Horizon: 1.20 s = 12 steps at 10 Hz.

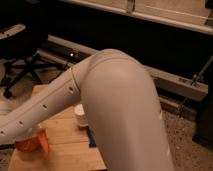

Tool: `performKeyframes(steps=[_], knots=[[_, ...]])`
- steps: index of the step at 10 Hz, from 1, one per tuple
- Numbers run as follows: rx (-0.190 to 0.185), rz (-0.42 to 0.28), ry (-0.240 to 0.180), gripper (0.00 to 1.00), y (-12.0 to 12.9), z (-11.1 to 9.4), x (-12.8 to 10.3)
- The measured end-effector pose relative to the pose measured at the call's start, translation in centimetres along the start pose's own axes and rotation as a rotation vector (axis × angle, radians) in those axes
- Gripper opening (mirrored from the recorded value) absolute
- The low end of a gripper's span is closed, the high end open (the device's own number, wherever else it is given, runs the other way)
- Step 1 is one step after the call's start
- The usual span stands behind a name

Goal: Place the pepper in the ceramic bowl

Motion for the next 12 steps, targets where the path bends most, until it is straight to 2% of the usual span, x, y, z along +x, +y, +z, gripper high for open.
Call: performKeyframes(steps=[2, 4, 5, 7, 8, 11, 12], knots=[[0.017, 0.015, 0.006, 0.0, -0.7, -1.6, 2.9], [0.079, 0.006, 0.06, 0.0, -1.4, -2.6, 5.6], [0.126, -0.008, 0.091, 0.0, -1.6, -2.6, 6.3], [0.199, -0.027, 0.114, 0.0, -1.7, -1.2, 6.3], [0.222, -0.031, 0.113, 0.0, -1.4, -0.1, 6.0], [0.272, -0.021, 0.086, 0.0, -0.8, 3.8, 5.5], [0.276, -0.016, 0.074, 0.0, -0.9, 4.7, 5.5]])
